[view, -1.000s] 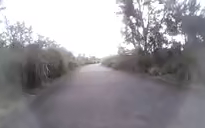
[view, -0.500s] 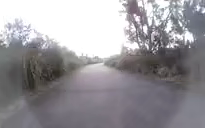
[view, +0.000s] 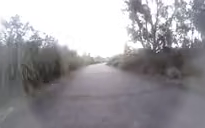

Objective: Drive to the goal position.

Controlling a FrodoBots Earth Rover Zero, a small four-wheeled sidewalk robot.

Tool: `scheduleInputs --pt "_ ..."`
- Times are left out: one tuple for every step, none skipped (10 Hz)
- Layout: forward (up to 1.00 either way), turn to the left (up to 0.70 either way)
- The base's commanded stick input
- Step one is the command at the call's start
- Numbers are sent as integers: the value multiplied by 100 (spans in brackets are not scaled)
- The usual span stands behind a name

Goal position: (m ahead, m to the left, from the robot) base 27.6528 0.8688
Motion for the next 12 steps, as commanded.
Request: scheduleInputs --pt "85 0" --pt "85 0" --pt "85 0" --pt "85 0" --pt "85 0" --pt "85 0" --pt "85 0" --pt "85 0" --pt "85 0" --pt "85 0" --pt "85 0" --pt "85 0"
